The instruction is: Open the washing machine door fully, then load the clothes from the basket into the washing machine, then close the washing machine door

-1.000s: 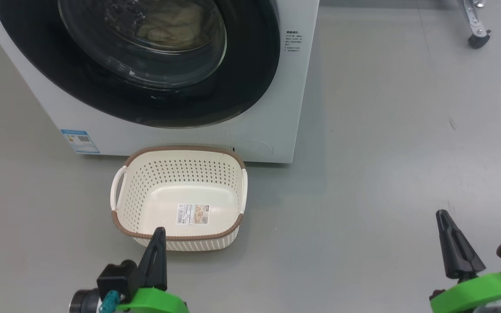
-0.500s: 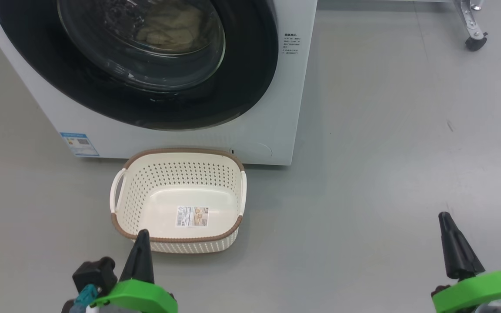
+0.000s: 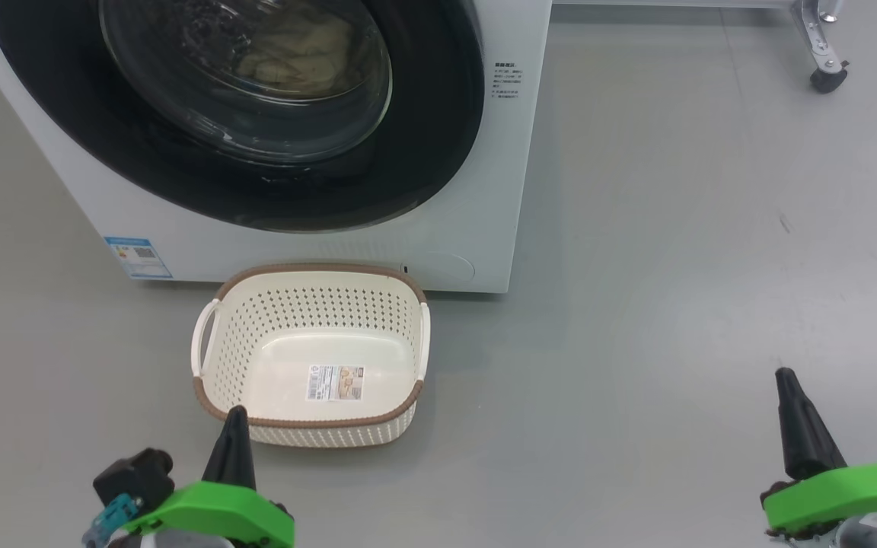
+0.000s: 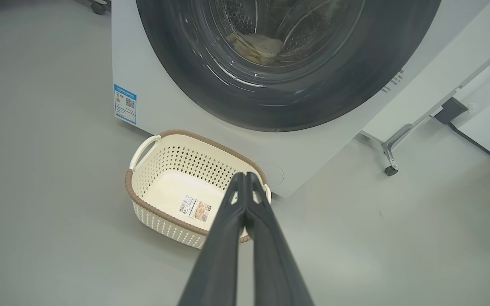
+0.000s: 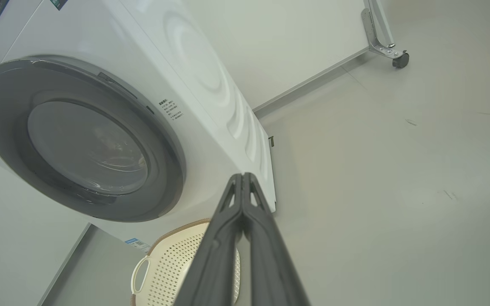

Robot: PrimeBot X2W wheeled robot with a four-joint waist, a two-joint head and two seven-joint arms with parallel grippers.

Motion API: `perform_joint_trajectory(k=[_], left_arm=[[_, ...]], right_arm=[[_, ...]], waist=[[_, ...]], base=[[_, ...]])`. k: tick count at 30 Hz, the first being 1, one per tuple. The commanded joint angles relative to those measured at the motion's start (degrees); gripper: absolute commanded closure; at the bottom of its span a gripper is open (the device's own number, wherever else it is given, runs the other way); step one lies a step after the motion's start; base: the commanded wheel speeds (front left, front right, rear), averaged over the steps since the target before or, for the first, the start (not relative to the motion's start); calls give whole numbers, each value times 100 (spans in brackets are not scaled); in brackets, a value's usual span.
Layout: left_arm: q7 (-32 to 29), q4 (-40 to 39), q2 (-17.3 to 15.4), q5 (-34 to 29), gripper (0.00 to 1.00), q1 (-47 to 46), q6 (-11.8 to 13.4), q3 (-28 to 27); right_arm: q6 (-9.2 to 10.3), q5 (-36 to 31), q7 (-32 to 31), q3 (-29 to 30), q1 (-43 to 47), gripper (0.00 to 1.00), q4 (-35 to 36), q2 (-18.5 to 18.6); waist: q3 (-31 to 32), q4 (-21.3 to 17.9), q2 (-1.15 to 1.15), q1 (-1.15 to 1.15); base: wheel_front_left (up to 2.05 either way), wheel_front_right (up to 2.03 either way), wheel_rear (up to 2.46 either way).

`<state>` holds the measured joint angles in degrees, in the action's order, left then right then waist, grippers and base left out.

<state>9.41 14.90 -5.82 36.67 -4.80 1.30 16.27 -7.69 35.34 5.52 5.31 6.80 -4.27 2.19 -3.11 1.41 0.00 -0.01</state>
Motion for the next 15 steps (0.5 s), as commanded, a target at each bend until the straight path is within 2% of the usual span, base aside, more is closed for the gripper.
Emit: perform_joint_trajectory(k=[1,15], left_arm=[[-34,-166,-21,117,100,-208,-41,-162],[-246,-160,-1,1010,100,-191,-174,-455]], right_arm=[[6,139,-20,-17,-277,100,159,135],[8,1058,-164,-47,-434,100,-17,162]], waist=[[2,-1,0,0],[48,-23,0,0]], base=[[0,0,0],[0,0,0]])
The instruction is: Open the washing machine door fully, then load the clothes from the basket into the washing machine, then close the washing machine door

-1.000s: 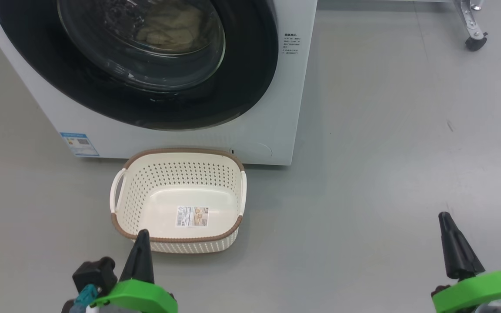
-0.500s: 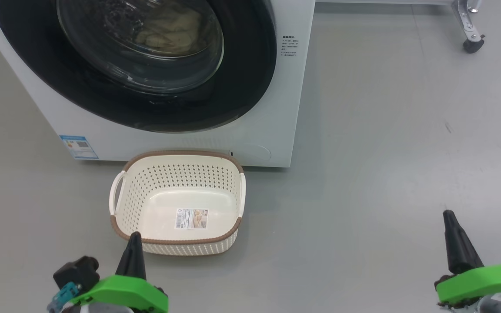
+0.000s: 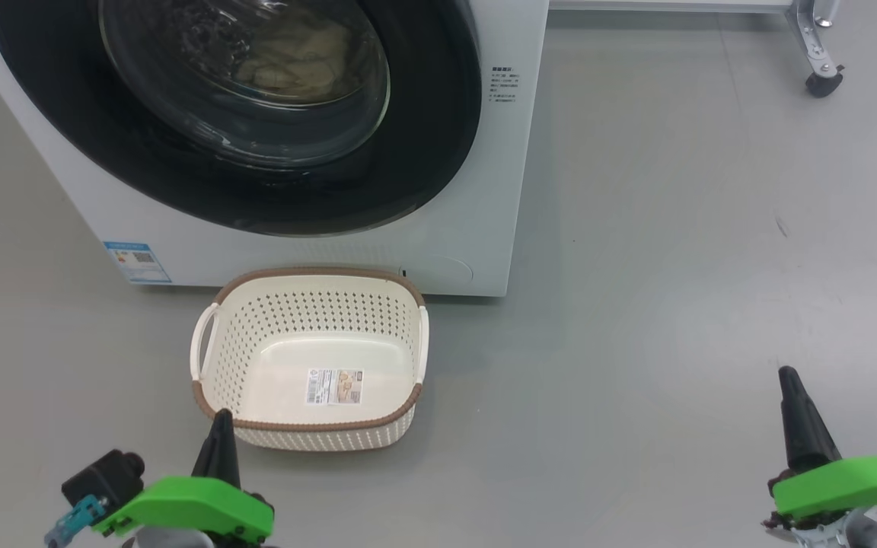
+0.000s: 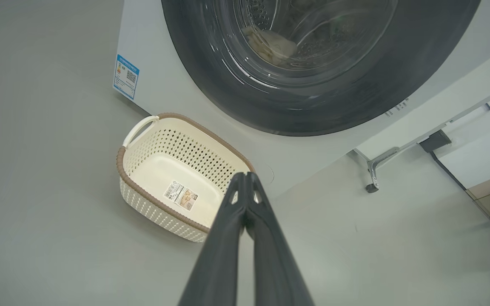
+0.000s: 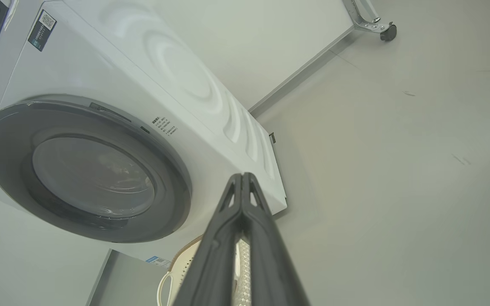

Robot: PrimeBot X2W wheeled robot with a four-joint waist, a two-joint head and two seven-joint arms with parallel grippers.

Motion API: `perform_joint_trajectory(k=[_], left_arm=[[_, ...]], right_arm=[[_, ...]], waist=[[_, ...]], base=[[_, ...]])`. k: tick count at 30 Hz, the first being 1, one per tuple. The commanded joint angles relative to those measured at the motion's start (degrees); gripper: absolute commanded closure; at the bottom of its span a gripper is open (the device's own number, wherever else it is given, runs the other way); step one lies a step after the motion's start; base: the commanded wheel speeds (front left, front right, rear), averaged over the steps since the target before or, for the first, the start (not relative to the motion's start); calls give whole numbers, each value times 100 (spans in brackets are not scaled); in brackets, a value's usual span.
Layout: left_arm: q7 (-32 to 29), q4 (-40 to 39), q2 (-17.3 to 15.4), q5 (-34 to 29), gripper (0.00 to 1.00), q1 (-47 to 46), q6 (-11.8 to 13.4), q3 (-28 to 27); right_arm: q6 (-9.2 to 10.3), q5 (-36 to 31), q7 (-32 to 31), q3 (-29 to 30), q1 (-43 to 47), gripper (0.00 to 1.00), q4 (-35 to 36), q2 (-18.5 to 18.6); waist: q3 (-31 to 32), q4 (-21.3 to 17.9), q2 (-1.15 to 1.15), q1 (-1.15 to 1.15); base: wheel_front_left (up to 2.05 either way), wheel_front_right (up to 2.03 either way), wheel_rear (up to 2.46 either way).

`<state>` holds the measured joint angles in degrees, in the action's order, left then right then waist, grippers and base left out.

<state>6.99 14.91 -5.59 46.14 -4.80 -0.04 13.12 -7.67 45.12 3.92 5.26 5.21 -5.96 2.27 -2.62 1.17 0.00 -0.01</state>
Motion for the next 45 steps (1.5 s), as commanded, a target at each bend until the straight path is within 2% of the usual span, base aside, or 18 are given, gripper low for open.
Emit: perform_joint_trajectory(k=[1,45], left_arm=[[-20,-161,-22,126,100,-191,-49,-162],[-713,-123,75,2819,100,-151,-455,-1111]], right_arm=[[7,145,-14,-43,-286,100,140,156],[14,2910,-509,-73,-771,100,-404,194]], waist=[[3,-1,0,0],[143,-69,0,1]], base=[[0,0,0],[0,0,0]])
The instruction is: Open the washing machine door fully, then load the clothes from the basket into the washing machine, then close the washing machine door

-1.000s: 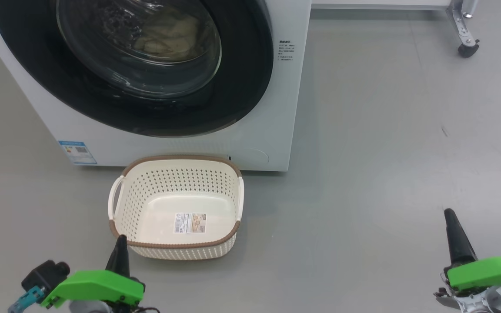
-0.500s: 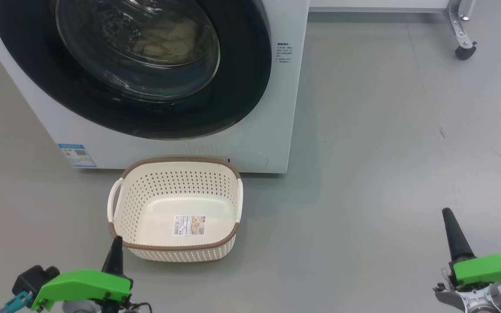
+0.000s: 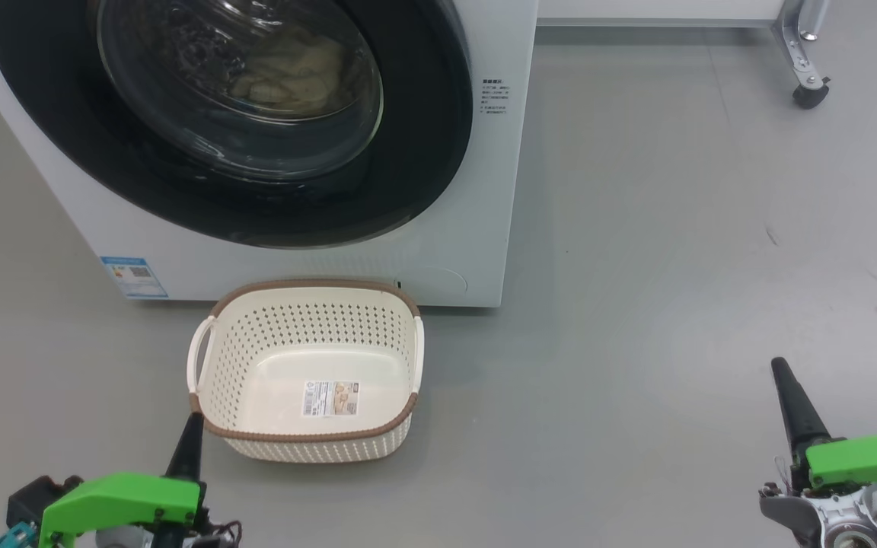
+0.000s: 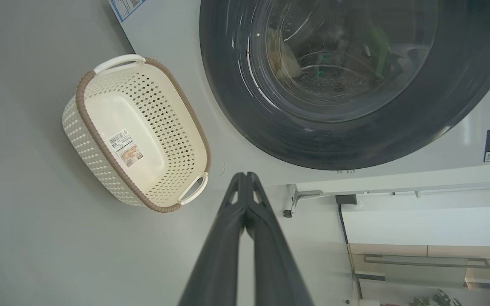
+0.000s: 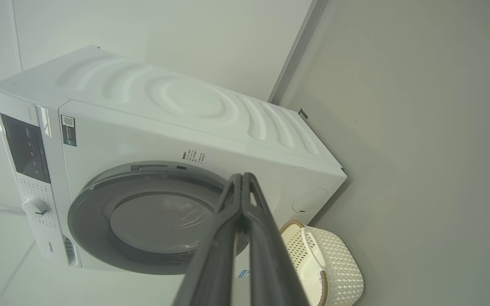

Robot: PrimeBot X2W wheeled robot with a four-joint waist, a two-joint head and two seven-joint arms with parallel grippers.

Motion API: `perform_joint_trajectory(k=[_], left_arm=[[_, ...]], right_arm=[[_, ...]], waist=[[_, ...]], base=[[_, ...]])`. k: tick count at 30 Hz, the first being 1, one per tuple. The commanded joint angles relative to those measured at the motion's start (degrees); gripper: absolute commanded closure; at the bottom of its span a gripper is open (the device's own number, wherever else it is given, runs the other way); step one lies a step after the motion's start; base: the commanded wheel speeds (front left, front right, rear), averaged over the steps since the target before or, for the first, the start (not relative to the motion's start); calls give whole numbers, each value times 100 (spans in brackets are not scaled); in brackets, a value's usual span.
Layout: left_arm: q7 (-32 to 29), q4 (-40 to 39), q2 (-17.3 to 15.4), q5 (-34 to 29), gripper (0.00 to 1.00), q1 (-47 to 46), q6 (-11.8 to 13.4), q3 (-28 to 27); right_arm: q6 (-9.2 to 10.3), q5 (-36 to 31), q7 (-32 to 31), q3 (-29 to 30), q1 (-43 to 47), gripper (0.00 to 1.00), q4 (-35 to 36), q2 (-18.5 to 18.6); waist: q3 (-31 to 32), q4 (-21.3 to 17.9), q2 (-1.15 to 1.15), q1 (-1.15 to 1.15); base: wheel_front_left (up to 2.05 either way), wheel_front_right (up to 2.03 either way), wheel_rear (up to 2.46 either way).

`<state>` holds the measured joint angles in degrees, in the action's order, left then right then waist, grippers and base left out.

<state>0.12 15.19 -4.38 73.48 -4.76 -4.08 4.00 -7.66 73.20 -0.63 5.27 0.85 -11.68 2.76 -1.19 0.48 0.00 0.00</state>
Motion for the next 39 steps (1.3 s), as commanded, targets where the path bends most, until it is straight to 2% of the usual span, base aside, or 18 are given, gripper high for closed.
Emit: perform_joint_trajectory(k=[1,26,31,39], left_arm=[[-42,-149,-43,146,100,-155,-60,-222],[-480,-123,33,1757,100,-133,-305,-820],[-544,-119,45,1989,100,-131,-341,-908],[-556,-119,55,1977,100,-132,-341,-922]], right_arm=[[13,165,-66,-74,-347,100,156,145],[17,1815,-388,-64,-644,100,-175,147],[17,2052,-436,-61,-687,100,-223,146],[17,2037,-450,-43,-688,100,-224,134]], waist=[[3,-2,0,0],[89,-42,0,0],[101,-48,0,0],[101,-48,0,0]], base=[[0,0,0],[0,0,0],[0,0,0],[0,0,0]])
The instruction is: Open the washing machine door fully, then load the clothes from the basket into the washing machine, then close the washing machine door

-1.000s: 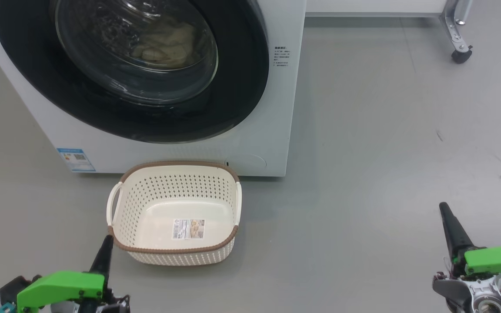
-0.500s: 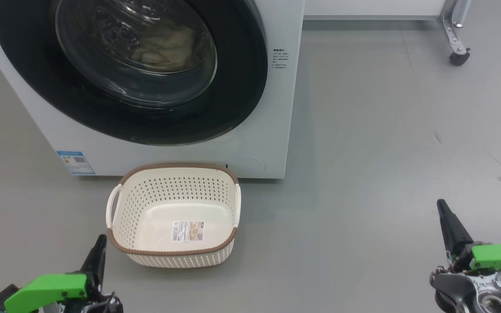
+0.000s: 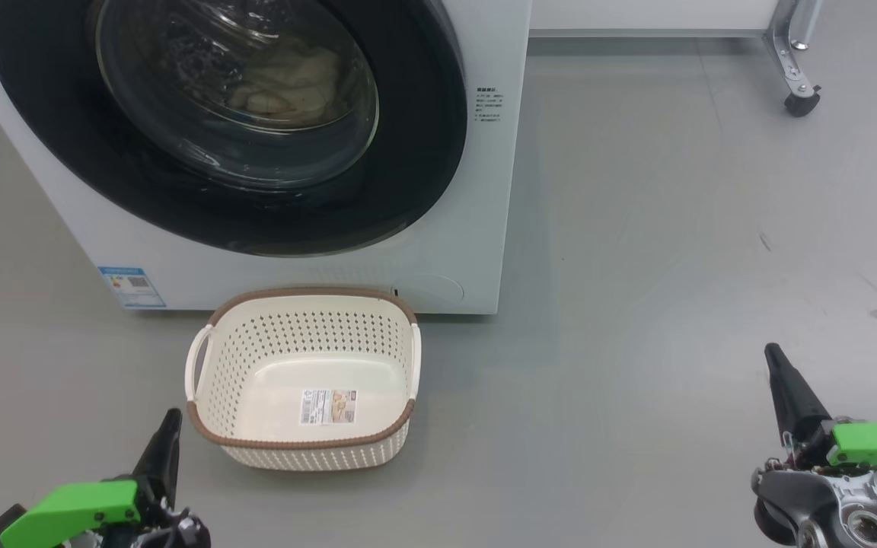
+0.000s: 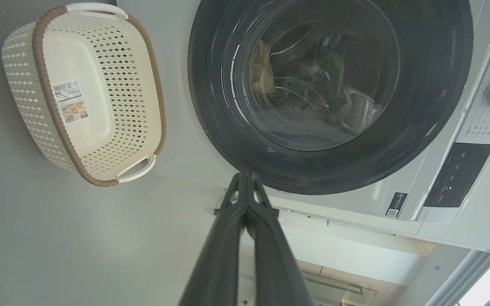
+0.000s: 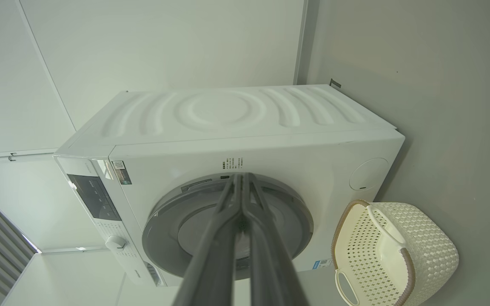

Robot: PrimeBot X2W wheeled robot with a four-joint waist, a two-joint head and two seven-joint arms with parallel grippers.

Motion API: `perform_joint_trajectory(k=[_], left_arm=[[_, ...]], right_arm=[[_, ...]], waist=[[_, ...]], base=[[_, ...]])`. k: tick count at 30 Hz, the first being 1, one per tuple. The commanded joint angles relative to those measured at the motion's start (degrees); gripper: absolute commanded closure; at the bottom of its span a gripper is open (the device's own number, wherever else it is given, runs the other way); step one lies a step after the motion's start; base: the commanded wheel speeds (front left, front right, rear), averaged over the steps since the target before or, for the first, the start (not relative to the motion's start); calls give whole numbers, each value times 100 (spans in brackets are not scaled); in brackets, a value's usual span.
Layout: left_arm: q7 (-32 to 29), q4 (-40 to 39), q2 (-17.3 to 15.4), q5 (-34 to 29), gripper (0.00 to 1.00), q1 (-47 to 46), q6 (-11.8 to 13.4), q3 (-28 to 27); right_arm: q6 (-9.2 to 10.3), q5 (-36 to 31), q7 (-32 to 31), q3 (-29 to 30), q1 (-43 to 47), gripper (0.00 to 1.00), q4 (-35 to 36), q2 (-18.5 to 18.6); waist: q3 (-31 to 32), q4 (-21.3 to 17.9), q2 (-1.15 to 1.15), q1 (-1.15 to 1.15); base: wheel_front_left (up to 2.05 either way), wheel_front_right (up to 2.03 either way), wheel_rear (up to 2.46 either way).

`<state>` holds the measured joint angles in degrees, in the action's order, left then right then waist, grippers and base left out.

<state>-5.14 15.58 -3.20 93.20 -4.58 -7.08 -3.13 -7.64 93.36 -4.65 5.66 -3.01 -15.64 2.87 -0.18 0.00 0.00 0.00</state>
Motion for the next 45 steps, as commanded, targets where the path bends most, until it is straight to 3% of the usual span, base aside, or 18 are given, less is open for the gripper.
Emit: perform_joint_trajectory(k=[1,45], left_arm=[[-32,-158,-61,3,100,-149,-41,-211],[-79,-156,-20,-46,100,-154,-41,-269]], right_arm=[[15,19,-50,-81,-302,100,171,121],[15,-42,-108,-8,-309,100,167,70]], waist=[[0,0,0,0],[0,0,0,0]], base=[[0,0,0],[0,0,0]])
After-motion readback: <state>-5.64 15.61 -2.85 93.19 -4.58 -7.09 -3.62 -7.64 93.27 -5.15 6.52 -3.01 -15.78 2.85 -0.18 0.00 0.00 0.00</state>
